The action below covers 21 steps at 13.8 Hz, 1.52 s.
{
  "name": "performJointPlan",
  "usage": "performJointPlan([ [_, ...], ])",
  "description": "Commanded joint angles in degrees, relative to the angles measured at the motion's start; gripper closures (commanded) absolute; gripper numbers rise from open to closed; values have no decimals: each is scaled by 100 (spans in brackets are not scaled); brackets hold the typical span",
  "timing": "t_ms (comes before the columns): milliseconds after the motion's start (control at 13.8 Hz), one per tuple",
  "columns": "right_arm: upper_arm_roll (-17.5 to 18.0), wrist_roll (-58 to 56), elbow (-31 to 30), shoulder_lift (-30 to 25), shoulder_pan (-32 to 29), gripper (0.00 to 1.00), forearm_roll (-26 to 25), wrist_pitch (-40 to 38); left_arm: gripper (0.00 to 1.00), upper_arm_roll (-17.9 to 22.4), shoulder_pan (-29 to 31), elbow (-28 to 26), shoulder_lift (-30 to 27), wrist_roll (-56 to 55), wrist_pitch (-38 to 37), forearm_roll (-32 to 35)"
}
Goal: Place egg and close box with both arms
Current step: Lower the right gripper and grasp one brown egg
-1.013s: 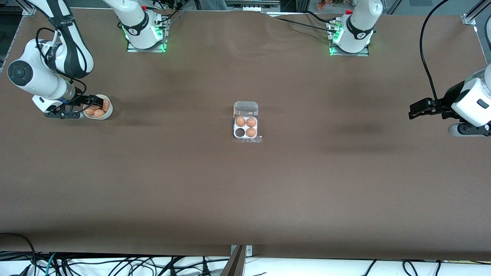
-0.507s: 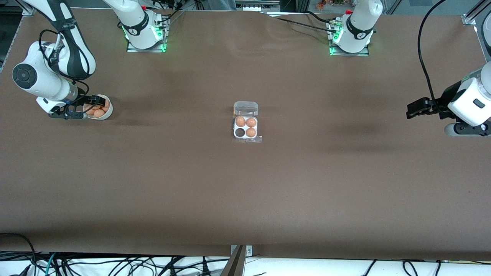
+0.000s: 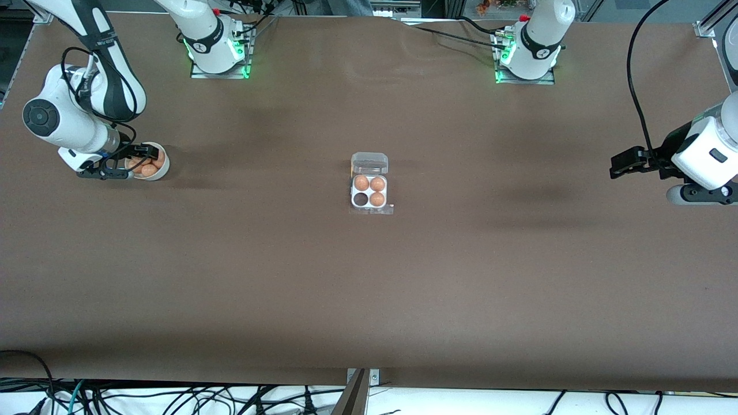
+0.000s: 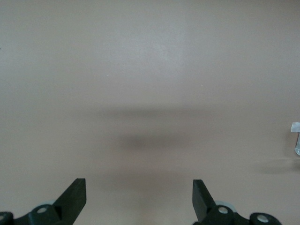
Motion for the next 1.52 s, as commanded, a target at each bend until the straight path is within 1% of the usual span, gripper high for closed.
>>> performJointPlan([
  [0, 8, -71, -24, -67, -14, 36, -72, -98, 0, 26, -17, 96, 16, 93, -56, 136],
  [145, 8, -71, -15, -76, -23, 42, -72, -107, 0, 17, -34, 96, 16, 67, -47, 127],
  [217, 8, -71, -15, -76, -23, 42, -72, -107, 0, 17, -34, 96, 16, 67, -47, 127],
  [289, 8, -71, -15, -67, -23, 46, -72, -107, 0, 17, -34, 96, 16, 67, -47, 127],
  [724, 8, -36, 20, -67, -23, 50, -64, -134, 0, 17, -34, 96, 16, 67, -38, 127],
  [1013, 8, -9, 37, -67, -14, 57, -64, -143, 0, 17, -34, 96, 16, 67, -29, 127],
  [1158, 8, -27, 81, -67, -14, 58, -55, -160, 0, 17, -34, 96, 16, 76, -29, 127],
  [1447, 17, 8, 441, -67, -5, 60, -37, -739, 0, 26, -34, 96, 16, 84, -29, 127],
])
